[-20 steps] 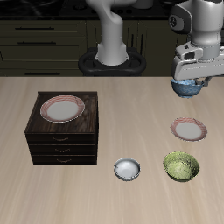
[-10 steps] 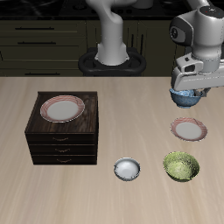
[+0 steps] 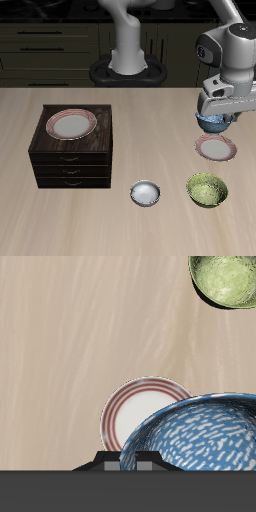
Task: Place the blue bowl onto the plate that is on the left side of the table
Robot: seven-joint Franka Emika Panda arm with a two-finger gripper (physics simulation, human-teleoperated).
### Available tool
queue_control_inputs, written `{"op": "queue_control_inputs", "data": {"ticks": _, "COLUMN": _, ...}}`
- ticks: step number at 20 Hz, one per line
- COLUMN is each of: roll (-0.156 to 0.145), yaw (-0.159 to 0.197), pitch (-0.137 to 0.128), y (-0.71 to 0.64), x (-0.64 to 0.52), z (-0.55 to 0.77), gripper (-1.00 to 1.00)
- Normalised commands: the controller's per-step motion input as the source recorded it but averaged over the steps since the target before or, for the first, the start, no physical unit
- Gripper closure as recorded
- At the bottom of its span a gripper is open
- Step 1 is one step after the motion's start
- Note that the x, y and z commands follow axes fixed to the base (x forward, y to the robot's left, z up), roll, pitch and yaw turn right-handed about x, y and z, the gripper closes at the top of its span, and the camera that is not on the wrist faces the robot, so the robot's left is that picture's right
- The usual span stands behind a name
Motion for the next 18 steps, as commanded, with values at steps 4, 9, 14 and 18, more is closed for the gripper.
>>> {"op": "queue_control_inputs", "data": {"ticks": 4, "roll": 0.011, "yaw": -0.009, "pitch": 0.057, "y": 0.03, "x": 0.04, "z": -0.32, "gripper": 1.00}}
{"op": "queue_control_inputs", "data": {"ticks": 9, "roll": -0.003, "yaw": 0.015, "pitch": 0.011, "y": 0.03, "x": 0.04, "z": -0.17, "gripper": 1.00}}
{"op": "queue_control_inputs", "data": {"ticks": 14, "roll": 0.014, "yaw": 0.009, "pitch": 0.032, "y": 0.07, "x": 0.01, "z": -0.23, "gripper": 1.00}}
{"op": "queue_control_inputs", "data": {"ticks": 18, "roll": 0.021, "yaw": 0.012, "pitch": 0.054, "y": 0.14, "x": -0.02, "z": -0.35, "gripper": 1.00}}
